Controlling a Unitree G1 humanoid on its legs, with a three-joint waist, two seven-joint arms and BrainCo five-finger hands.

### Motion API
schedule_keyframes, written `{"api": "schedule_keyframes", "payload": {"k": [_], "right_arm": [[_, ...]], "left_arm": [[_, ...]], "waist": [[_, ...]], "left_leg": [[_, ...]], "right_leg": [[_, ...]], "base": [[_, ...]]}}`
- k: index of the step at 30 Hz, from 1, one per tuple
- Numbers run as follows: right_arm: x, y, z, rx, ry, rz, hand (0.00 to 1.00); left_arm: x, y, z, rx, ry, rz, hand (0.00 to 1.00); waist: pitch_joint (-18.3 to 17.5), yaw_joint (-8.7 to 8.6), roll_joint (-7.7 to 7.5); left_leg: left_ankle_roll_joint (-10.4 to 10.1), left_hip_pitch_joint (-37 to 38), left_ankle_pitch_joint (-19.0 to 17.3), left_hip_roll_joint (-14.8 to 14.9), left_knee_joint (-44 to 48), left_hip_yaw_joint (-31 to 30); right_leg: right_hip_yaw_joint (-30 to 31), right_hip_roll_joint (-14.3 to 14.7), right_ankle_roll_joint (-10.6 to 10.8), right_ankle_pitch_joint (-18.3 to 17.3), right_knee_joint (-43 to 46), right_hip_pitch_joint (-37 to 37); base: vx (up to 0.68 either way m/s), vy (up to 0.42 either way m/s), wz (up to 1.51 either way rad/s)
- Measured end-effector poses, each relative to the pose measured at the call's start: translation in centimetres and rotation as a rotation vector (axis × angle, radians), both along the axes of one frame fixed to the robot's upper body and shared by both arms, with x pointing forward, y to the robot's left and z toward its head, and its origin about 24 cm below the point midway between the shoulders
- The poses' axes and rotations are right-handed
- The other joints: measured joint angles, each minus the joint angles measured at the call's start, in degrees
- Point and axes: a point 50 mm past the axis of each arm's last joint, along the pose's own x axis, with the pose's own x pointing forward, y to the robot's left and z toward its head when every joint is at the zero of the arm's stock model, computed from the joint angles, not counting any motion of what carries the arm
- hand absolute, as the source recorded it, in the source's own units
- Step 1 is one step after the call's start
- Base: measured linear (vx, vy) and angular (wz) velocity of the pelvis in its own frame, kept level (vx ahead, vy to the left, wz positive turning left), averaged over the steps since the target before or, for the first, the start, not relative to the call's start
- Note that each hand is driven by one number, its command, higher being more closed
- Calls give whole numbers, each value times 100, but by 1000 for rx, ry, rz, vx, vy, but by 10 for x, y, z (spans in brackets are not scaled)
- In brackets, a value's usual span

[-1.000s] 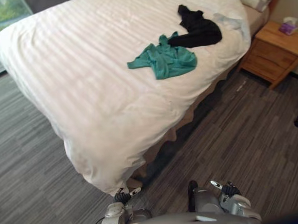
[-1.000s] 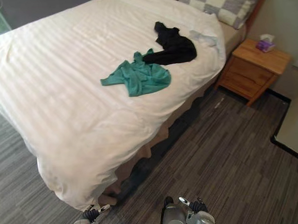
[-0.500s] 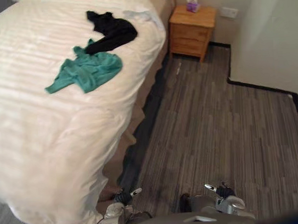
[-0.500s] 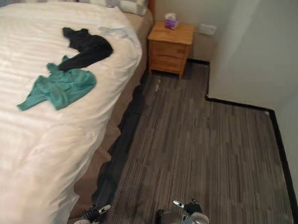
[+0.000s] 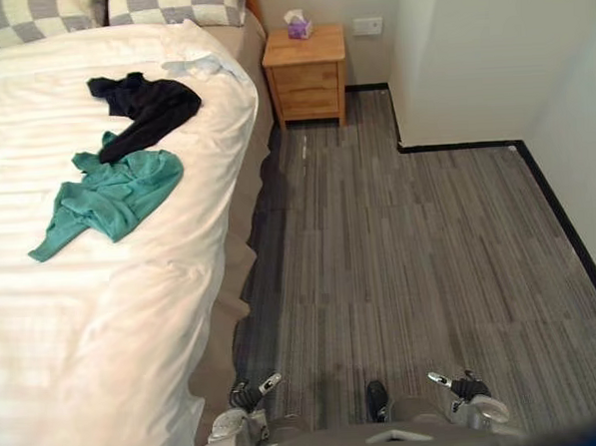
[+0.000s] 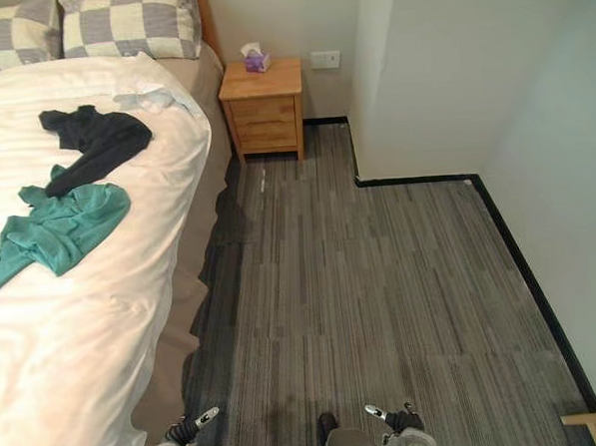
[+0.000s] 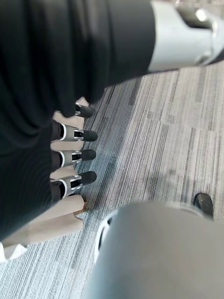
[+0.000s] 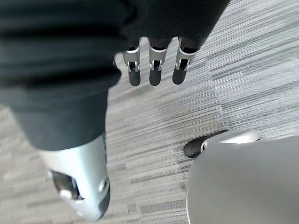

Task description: Tidy the bed and pick cloth on bed and put in laundry

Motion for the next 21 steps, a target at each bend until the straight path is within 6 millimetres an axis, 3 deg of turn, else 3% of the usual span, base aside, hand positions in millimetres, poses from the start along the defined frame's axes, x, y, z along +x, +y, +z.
{"api": "schedule_keyframes", "payload": {"k": [3,4,12,17,18,21], "right_arm": [[-2,-1,-1,7,5,-20,0],[-17,-1,-5,24,52,-39,0],[-18,-1,-5,19,55,-46,0],[-19,-1,-5,18,57,-81,0],[-17,1,-5,22,51,-84,0],[-16,1,-4,20,40,-98,0]], "left_arm": [[0,4,1,8,0,12,0],[-32,11,-7,14,110,8,0],[-31,11,-6,33,111,2,0],[-36,10,-7,70,129,-7,0],[-35,10,-6,77,125,-17,0],[-37,11,-6,101,131,-6,0]], "waist": [[-8,-17,-4],[-208,84,-108],[-211,109,-115],[-209,147,-118],[-206,158,-120],[-138,158,-90]], "left_leg": [[-49,46,-30,-76,-271,-22],[-113,379,-153,-88,-545,-224],[-103,345,-147,-92,-547,-375],[-95,313,-142,-38,-561,-511],[-96,317,-143,2,-570,-501],[-188,371,-199,119,-551,-488]], "right_leg": [[-27,-41,30,237,-347,98],[-185,-33,110,497,-1018,561],[-354,-68,108,455,-1017,594],[-1029,-174,65,315,-1017,634],[-1395,-210,58,303,-1017,642],[-1525,-124,13,237,-1017,705]], "base": [[11,145,8],[0,0,0],[1,-2,10],[21,-11,19],[51,-26,-1],[74,-50,0]]}}
